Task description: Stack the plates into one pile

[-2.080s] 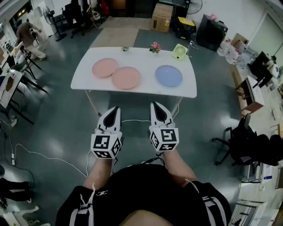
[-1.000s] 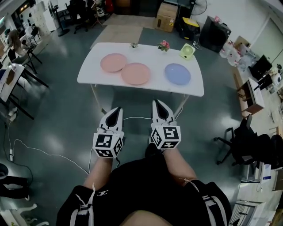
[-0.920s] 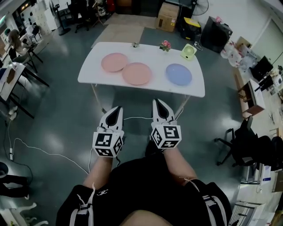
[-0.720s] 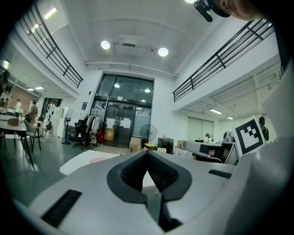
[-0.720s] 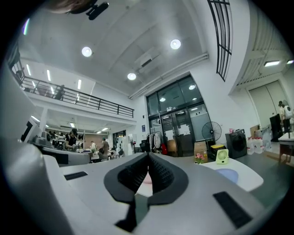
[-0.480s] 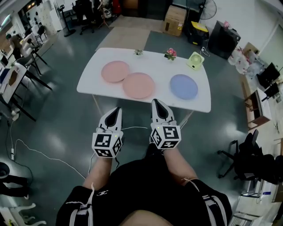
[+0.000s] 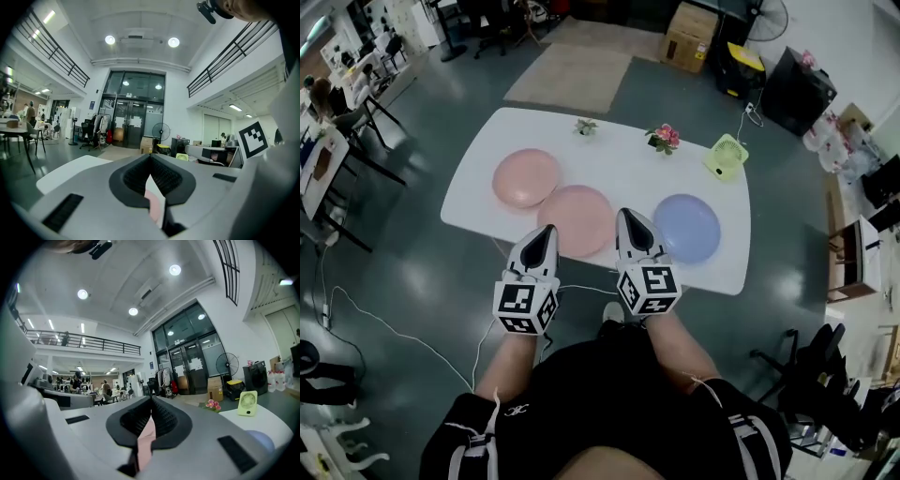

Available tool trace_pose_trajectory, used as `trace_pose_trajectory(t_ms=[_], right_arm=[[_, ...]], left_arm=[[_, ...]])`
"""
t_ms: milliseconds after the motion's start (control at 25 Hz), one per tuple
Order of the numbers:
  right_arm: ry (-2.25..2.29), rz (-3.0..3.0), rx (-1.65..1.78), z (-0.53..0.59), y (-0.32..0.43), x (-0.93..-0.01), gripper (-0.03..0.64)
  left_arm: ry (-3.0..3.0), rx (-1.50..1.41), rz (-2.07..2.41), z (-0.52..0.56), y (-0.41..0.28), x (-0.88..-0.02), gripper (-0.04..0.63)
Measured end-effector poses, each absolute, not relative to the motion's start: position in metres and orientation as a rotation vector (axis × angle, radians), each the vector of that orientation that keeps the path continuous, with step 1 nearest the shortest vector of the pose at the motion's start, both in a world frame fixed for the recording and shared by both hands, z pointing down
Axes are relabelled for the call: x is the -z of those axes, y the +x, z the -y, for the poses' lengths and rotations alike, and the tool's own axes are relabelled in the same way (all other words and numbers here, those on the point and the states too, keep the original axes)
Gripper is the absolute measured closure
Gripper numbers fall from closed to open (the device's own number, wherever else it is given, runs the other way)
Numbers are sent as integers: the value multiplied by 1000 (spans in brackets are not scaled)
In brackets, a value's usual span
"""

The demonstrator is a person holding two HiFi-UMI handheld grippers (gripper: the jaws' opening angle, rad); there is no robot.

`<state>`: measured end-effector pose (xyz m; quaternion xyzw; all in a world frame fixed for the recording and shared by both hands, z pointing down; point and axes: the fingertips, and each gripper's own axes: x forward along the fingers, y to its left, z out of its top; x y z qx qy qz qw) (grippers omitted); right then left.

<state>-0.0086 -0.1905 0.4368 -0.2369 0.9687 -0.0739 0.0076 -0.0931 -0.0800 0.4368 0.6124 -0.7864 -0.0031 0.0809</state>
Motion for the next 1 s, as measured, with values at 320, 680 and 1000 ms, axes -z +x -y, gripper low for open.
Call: trace_pose_trajectory(t_ms=[320, 680, 1000], right_arm=[[-665, -3122, 297, 291, -46, -462, 601], [-669, -3164, 379, 338, -89, -487, 561], [-692, -3261, 458, 358, -127, -537, 394]], left_arm=[[1733, -21, 2372, 179, -124, -444, 583], [1722, -47, 2365, 219, -166, -449, 583], [1666, -45, 2383, 219, -202, -457, 583]])
